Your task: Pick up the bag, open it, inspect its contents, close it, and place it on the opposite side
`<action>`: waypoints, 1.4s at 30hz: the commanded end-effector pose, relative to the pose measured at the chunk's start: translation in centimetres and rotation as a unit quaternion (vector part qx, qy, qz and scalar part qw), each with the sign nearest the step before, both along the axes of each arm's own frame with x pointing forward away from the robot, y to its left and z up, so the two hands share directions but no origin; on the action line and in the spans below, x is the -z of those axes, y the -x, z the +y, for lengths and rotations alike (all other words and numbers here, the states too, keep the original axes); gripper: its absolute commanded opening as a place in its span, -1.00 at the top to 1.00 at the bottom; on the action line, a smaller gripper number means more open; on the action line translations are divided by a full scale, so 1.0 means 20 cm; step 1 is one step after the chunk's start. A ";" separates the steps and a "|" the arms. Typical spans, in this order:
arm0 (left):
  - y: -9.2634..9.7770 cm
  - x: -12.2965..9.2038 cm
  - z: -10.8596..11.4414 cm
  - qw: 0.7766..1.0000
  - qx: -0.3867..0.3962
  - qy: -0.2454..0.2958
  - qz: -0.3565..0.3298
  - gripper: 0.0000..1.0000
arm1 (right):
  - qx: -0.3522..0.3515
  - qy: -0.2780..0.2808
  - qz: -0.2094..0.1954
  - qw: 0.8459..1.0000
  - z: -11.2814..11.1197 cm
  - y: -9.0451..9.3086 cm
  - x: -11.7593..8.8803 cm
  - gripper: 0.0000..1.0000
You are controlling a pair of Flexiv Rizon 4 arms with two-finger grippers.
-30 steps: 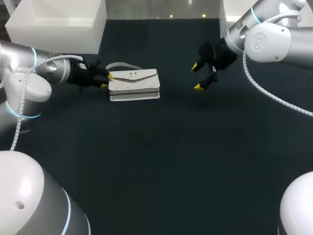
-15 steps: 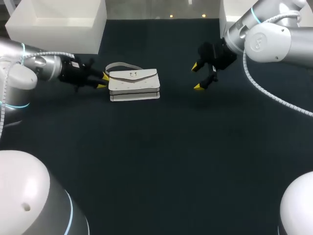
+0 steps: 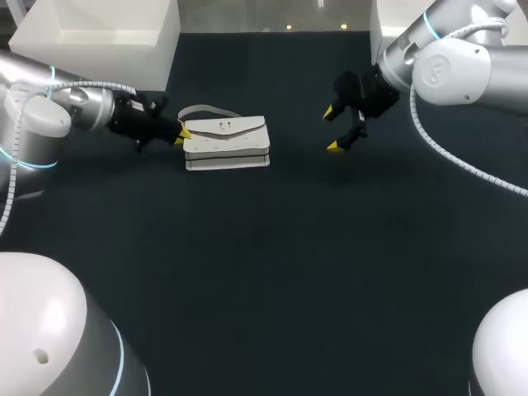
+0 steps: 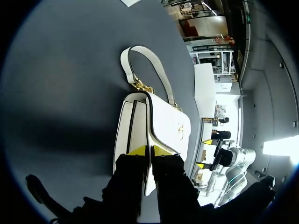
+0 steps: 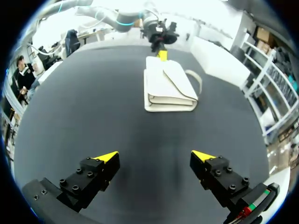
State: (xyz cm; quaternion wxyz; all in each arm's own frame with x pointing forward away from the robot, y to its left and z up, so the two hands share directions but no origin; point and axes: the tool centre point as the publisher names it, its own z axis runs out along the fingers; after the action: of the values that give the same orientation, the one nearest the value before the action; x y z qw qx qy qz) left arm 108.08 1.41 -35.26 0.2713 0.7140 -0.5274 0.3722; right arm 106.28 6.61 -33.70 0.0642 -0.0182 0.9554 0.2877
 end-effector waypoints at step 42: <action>-0.08 0.04 -0.49 0.997 0.080 0.002 -0.016 1.00 | -0.001 0.000 0.001 1.000 0.00 -0.01 0.00 -1.00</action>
State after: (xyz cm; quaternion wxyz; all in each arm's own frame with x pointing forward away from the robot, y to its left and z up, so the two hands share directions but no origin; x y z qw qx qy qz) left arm 108.76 -8.09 -35.58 0.2859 0.6666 -0.5834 0.3654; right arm 106.28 6.61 -33.69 0.0642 -0.0182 0.9554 0.2877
